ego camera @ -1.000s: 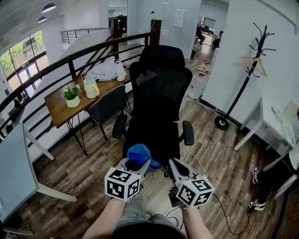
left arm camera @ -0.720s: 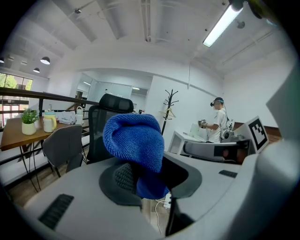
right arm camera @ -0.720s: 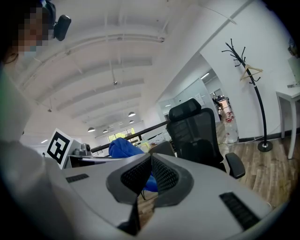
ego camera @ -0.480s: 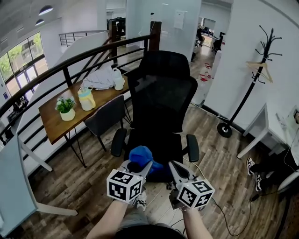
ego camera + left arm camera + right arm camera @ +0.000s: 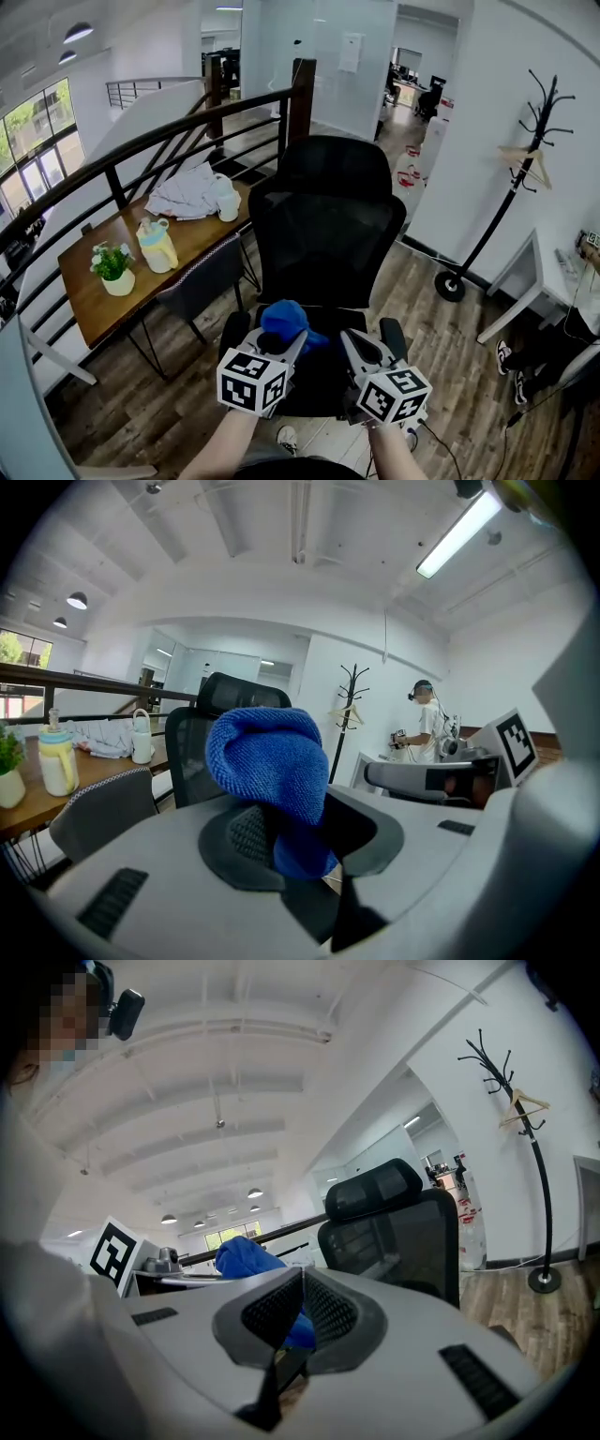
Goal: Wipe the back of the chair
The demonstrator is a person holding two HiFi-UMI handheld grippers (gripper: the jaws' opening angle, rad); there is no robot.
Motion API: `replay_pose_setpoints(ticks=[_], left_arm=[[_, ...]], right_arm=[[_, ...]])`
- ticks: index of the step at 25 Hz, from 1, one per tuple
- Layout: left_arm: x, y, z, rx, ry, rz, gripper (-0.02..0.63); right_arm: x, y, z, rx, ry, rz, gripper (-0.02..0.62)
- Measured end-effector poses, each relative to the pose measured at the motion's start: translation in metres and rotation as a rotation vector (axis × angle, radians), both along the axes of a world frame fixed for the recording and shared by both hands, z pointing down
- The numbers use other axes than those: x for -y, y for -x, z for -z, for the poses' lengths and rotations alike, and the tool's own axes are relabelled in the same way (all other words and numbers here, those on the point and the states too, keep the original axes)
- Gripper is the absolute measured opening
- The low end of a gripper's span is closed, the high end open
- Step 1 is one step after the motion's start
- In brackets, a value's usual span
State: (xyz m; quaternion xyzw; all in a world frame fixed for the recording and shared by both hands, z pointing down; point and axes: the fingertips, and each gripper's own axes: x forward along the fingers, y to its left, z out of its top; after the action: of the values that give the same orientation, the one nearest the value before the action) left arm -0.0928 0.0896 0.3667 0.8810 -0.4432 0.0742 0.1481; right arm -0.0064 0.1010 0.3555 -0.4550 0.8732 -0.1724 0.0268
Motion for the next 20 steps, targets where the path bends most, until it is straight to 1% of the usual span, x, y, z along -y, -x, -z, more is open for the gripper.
replay_pose_setpoints(ticks=[2, 5, 7, 12, 17, 20], left_arm=[[0.020, 0.003, 0.000, 0.005, -0.003, -0.007, 0.123], [0.041, 0.003, -0.005, -0.002, 0.023, -0.032, 0.123], [0.054, 0.000, -0.006, -0.009, 0.031, -0.045, 0.123], [0.078, -0.003, -0.001, -0.002, 0.019, -0.065, 0.123], [0.101, -0.012, -0.003, -0.001, 0.027, -0.069, 0.123], [0.122, -0.019, 0.003, 0.003, 0.003, -0.060, 0.123]], right_arm=[[0.022, 0.003, 0.002, 0.002, -0.002, -0.020, 0.031], [0.045, 0.004, 0.001, 0.009, 0.008, -0.045, 0.031], [0.057, 0.003, -0.003, 0.002, 0.023, -0.059, 0.031], [0.079, -0.003, -0.005, -0.001, 0.042, -0.097, 0.031], [0.103, -0.011, -0.002, -0.012, 0.041, -0.095, 0.031], [0.125, -0.017, 0.000, -0.012, 0.032, -0.085, 0.031]])
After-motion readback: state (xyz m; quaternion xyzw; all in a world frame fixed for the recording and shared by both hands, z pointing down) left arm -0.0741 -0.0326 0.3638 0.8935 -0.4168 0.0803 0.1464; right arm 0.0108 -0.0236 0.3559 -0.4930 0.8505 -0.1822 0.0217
